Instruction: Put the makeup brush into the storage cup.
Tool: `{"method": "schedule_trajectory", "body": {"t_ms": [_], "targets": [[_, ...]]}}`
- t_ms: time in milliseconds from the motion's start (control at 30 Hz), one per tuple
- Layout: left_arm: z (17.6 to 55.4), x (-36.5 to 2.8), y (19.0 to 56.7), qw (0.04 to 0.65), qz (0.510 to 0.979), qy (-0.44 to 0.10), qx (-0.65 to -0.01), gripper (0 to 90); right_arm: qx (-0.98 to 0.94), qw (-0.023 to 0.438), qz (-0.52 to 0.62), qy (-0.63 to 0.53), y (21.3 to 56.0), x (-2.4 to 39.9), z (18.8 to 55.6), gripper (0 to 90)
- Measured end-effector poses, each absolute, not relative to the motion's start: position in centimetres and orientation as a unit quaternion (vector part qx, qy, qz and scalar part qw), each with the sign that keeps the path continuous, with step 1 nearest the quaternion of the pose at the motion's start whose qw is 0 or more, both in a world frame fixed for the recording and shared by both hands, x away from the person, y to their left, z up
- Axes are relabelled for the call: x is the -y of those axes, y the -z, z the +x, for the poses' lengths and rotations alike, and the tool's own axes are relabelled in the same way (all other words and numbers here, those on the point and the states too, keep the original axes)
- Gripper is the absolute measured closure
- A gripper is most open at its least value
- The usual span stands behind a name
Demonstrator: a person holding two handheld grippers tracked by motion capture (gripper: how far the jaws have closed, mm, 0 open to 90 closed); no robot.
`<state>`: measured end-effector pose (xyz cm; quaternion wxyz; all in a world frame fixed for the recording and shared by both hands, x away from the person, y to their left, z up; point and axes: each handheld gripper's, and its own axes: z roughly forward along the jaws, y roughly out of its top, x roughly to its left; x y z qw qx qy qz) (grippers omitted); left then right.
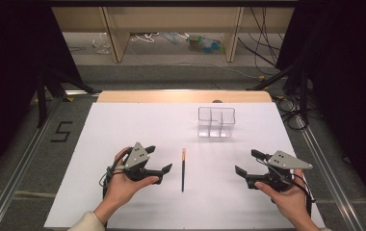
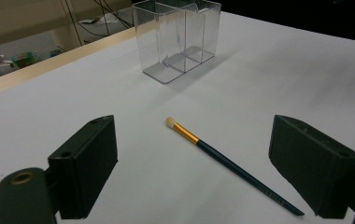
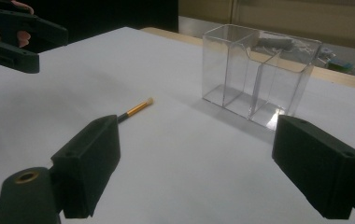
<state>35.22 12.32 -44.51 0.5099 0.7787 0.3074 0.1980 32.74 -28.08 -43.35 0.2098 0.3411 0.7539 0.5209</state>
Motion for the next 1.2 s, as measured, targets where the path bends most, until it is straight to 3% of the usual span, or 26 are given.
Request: {"method": "schedule_trajectory", "body": {"t_ms": [1200], "targets": [[37.5,-7.3,44.9,0.457,0.821,-0.163,-0.301,15.9,-0.753,0.207,0.344,-0.522,43.4,28.1,32.7,16.3]]}}
